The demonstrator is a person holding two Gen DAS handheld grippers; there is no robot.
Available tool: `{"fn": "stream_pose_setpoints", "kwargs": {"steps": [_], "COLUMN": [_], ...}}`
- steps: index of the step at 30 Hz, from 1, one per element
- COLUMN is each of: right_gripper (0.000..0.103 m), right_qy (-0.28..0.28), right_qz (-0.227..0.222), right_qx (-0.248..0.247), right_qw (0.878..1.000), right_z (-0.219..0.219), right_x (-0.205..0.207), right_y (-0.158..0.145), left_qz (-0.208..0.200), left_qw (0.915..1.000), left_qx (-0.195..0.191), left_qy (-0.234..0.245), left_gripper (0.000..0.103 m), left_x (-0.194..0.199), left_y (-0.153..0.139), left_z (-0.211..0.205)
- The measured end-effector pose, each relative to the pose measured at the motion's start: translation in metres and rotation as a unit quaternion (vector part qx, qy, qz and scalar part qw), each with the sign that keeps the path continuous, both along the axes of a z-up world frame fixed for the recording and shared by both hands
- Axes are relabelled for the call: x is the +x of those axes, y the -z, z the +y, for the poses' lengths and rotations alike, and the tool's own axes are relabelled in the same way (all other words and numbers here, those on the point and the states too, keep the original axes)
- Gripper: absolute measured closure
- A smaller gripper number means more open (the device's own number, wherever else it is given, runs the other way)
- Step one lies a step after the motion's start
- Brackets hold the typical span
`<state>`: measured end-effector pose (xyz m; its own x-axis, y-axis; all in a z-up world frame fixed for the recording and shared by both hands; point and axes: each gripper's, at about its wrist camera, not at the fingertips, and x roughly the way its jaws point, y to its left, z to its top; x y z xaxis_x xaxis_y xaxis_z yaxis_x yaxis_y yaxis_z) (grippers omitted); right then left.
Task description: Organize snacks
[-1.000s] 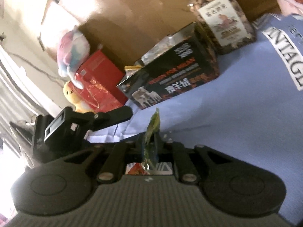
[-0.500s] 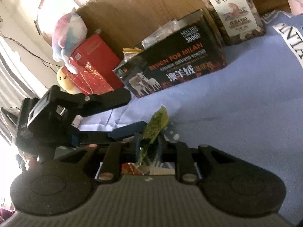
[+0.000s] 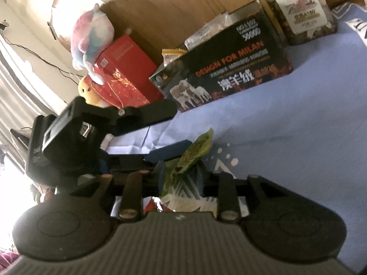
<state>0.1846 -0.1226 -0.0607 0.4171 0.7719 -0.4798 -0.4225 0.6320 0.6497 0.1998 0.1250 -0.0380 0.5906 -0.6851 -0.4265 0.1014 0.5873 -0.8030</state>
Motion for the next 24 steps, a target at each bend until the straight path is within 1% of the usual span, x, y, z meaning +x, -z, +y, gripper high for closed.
{"fn": "stream_pose_setpoints", "kwargs": {"steps": [3, 5, 7, 13, 15, 17, 18, 21, 24], "right_gripper": [0.069, 0.061, 0.056, 0.054, 0.057, 0.080, 0.080, 0.080, 0.083], "right_qy": [0.002, 0.001, -0.002, 0.006, 0.011, 0.023, 0.025, 0.032, 0.045], "right_qz": [0.004, 0.008, 0.015, 0.027, 0.027, 0.022, 0.023, 0.036, 0.066], "right_qx": [-0.003, 0.009, 0.022, 0.031, 0.023, 0.000, -0.006, 0.009, 0.038], "right_qw": [1.000, 1.000, 1.000, 0.999, 0.999, 0.999, 0.999, 0.999, 0.996], "right_z": [0.003, 0.002, 0.001, 0.000, 0.002, 0.005, 0.005, 0.001, -0.008], "right_x": [0.001, 0.001, 0.001, 0.007, 0.010, 0.013, 0.014, 0.015, 0.016], "right_y": [0.001, 0.001, 0.001, 0.002, 0.001, 0.001, 0.002, 0.006, 0.010], "left_qz": [-0.001, 0.000, 0.000, 0.000, -0.001, -0.003, -0.003, -0.001, 0.001], "left_qw": [1.0000, 1.0000, 1.0000, 1.0000, 1.0000, 0.9999, 0.9999, 1.0000, 1.0000], "left_qx": [0.003, 0.000, 0.000, 0.002, 0.004, 0.011, 0.009, 0.003, -0.006], "left_qy": [-0.003, -0.002, -0.001, -0.003, -0.006, -0.011, -0.011, -0.009, -0.005], "left_gripper": [0.023, 0.023, 0.023, 0.023, 0.023, 0.023, 0.023, 0.023, 0.023], "left_x": [0.000, 0.000, 0.000, 0.001, 0.001, 0.001, 0.001, 0.002, 0.003], "left_y": [0.000, 0.000, 0.000, 0.000, 0.000, -0.001, -0.001, 0.000, 0.001], "left_z": [0.001, 0.002, 0.001, 0.002, 0.003, 0.004, 0.005, 0.007, 0.008]}}
